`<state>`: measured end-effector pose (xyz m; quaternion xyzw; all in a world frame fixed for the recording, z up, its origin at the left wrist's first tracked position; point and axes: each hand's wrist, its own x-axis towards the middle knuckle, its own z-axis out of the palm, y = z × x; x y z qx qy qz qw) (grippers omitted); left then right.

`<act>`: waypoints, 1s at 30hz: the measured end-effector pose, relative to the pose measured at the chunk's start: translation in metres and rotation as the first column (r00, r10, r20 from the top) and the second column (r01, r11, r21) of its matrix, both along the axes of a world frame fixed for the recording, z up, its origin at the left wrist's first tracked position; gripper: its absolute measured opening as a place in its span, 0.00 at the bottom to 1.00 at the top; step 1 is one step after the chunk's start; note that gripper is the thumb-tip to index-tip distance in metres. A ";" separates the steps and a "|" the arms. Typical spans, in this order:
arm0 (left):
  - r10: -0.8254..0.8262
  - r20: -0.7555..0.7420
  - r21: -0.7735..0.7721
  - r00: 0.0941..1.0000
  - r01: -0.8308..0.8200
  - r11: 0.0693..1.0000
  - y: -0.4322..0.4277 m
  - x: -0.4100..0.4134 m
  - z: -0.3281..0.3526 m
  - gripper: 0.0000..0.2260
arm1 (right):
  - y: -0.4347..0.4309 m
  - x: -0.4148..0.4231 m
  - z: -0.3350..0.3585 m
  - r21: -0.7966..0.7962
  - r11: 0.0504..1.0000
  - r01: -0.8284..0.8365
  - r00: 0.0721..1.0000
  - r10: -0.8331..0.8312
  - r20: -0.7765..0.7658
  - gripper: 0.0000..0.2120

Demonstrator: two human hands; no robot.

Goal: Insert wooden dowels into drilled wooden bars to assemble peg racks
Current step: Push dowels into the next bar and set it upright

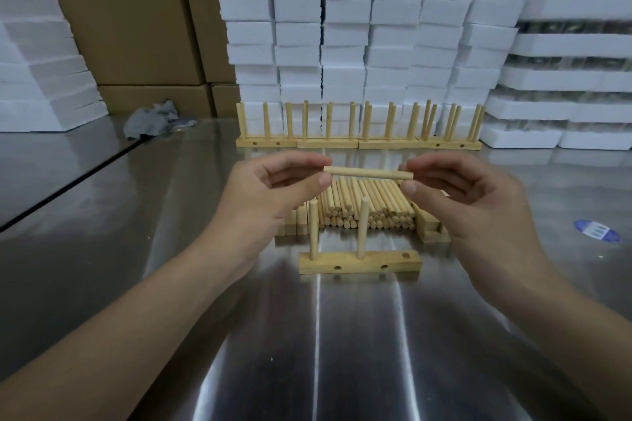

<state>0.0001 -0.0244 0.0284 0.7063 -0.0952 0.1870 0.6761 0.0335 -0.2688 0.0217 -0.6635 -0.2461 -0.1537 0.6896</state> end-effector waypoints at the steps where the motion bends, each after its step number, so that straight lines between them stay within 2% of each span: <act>1: -0.003 0.001 -0.004 1.000 0.003 1.000 0.000 0.000 0.000 0.12 | 0.001 -0.001 0.001 0.003 1.000 0.001 1.000 -0.001 0.000 0.11; 6: -0.016 0.013 -0.011 1.000 0.016 1.000 0.000 0.000 0.000 0.11 | 0.002 -0.004 0.001 0.004 1.000 0.011 0.998 -0.010 -0.060 0.12; 9: -0.020 0.008 -0.004 1.000 0.020 1.000 -0.001 -0.001 0.001 0.11 | 0.004 -0.008 0.002 0.018 0.999 -0.046 0.991 0.048 -0.123 0.14; 17: 0.023 -0.057 0.076 0.998 -0.019 0.997 0.002 -0.001 0.000 0.08 | 0.001 -0.008 0.007 0.041 0.997 -0.066 0.984 0.072 -0.162 0.12; 21: 0.029 -0.087 0.053 0.996 -0.024 0.998 0.006 0.001 -0.001 0.10 | -0.020 0.005 0.021 0.137 0.987 -0.084 0.974 0.110 -0.197 0.16; 22: 0.020 -0.092 0.044 0.996 -0.016 0.999 0.006 0.002 -0.001 0.10 | -0.027 0.008 0.025 0.091 0.993 -0.081 0.980 0.096 -0.175 0.17; 24: 0.012 -0.099 0.033 0.995 -0.008 0.999 0.006 0.003 -0.002 0.11 | -0.037 0.012 0.027 -0.170 0.985 -0.022 0.998 0.011 -0.066 0.14; 26: 0.006 -0.103 0.037 0.995 -0.002 0.999 0.007 0.005 -0.004 0.11 | -0.040 0.014 0.025 -0.413 0.910 0.017 0.999 -0.004 0.033 0.10; 28: -0.005 -0.101 0.049 0.995 0.010 0.999 0.008 0.006 -0.006 0.11 | -0.039 0.015 0.020 -0.527 0.850 0.021 0.999 0.007 0.051 0.09; 30: -0.010 -0.098 0.055 0.995 0.016 0.998 0.009 0.006 -0.006 0.11 | -0.038 0.014 0.017 -0.572 0.820 0.025 0.998 0.012 0.061 0.10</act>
